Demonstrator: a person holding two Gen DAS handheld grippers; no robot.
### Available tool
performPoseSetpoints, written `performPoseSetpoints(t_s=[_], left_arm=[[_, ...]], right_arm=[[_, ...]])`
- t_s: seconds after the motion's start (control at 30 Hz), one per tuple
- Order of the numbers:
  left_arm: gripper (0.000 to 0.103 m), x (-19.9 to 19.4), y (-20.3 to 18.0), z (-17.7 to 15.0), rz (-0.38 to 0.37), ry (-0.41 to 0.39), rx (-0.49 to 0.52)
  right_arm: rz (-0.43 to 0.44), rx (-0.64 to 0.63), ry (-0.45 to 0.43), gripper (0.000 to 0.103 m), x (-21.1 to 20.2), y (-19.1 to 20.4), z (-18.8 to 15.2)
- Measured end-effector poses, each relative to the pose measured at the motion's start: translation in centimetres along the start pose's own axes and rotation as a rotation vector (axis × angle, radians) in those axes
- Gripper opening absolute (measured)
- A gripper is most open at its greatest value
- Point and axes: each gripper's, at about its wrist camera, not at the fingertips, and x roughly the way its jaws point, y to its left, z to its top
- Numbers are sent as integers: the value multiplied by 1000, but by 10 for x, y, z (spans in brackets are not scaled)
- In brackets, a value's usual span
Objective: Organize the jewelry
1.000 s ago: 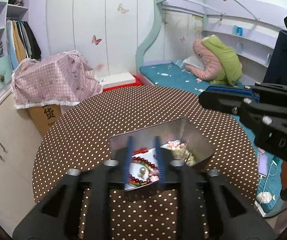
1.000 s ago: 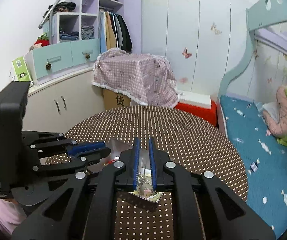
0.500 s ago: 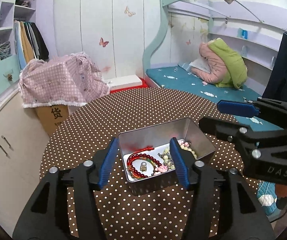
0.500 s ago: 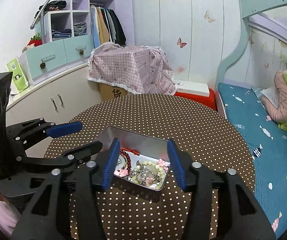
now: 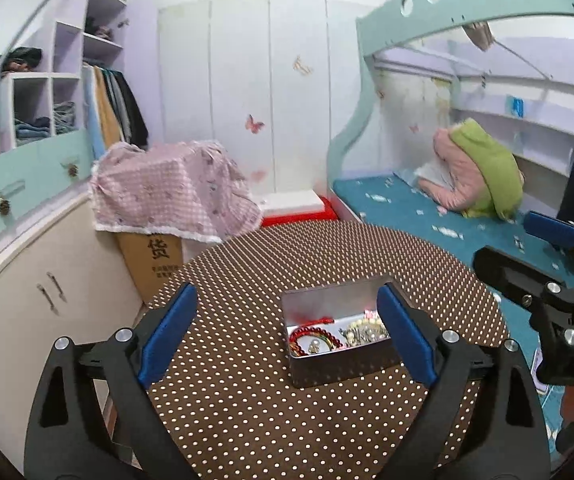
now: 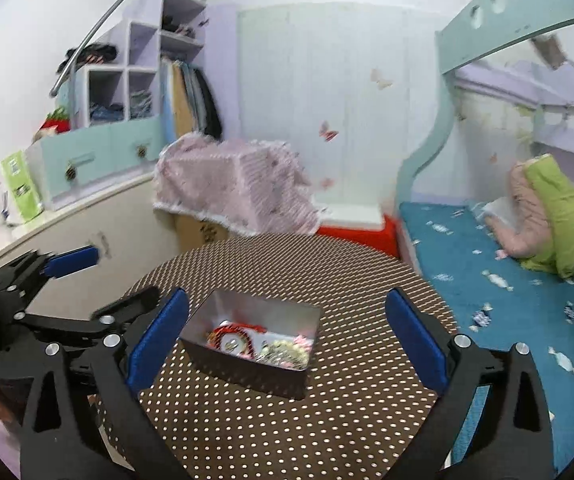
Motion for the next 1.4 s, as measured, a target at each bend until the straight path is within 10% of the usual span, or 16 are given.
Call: performPoseSetpoints(t_s=[0.47, 1.4], left_arm=[[96, -53, 2, -15, 42, -120, -60], [97, -41, -3, -31, 25, -70, -54]], right_arm=[[-45, 81, -95, 95, -38, 2, -34], [-125, 103, -38, 95, -29, 8, -43]])
